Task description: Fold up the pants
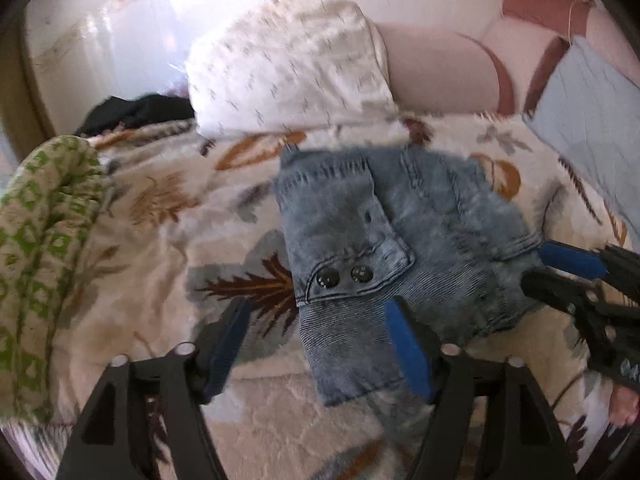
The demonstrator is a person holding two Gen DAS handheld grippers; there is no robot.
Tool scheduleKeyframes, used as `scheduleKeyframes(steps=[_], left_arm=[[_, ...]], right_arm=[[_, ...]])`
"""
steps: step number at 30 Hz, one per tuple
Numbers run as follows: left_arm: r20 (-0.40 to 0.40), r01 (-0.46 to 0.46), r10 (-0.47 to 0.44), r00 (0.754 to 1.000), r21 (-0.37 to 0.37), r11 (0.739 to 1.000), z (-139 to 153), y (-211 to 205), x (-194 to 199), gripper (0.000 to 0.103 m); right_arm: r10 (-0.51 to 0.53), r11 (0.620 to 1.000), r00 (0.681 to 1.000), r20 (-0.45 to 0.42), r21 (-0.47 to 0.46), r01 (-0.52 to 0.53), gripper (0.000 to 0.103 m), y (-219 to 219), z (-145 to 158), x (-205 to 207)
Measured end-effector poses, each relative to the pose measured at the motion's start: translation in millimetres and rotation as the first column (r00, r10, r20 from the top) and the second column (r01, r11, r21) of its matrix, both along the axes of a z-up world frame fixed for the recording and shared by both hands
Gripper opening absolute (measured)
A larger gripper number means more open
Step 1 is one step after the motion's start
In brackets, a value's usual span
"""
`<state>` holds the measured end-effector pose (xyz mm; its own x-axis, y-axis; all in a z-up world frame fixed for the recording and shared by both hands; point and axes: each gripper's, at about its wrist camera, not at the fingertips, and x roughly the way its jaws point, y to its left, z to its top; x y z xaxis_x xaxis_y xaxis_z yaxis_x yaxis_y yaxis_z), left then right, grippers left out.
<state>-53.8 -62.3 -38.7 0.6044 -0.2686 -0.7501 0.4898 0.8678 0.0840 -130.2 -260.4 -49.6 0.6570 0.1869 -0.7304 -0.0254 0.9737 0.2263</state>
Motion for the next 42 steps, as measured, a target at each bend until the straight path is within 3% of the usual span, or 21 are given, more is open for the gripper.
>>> scheduleKeyframes(steps=[1,6,10,14,16,25,42], left_arm=[[0.020,-0.016,0.016,1.000,-0.002,1.000,5,1,-4,0.092],[0.164,-0.097,0.102,0.981,-0.039,0.995,35,15,-41,0.103],[0.208,-0.129,0.147,0.967,-0.098,0.987,50,23,-59,0.103],[0.249,-0.132,0.156,0.956,-0.111,0.985,60,22,-75,0.103],[0.255,-0.130,0.157,0.954,-0.119,0.984,63,23,-79,0.103],[0.262,-0.138,0.176,0.949,-0.159,0.978,67,36,-99,0.103],[0.268,-0.142,0.175,0.947,-0.139,0.980,63,39,-100,0.103]], right_arm=[[-0.013,1.000,0.999,0.040,-0.019,0.014,0.044,2,8,-9],[-0.084,0.996,0.981,0.176,-0.024,0.089,0.055,8,34,-46],[-0.131,0.989,0.959,0.250,-0.030,0.143,0.057,14,46,-73],[-0.176,0.983,0.935,0.309,0.004,0.184,0.062,14,54,-94],[-0.208,0.977,0.919,0.334,0.024,0.212,0.066,12,58,-103],[-0.253,0.961,0.871,0.421,0.008,0.276,0.067,21,69,-131],[-0.233,0.957,0.856,0.462,-0.045,0.285,0.069,39,66,-135]])
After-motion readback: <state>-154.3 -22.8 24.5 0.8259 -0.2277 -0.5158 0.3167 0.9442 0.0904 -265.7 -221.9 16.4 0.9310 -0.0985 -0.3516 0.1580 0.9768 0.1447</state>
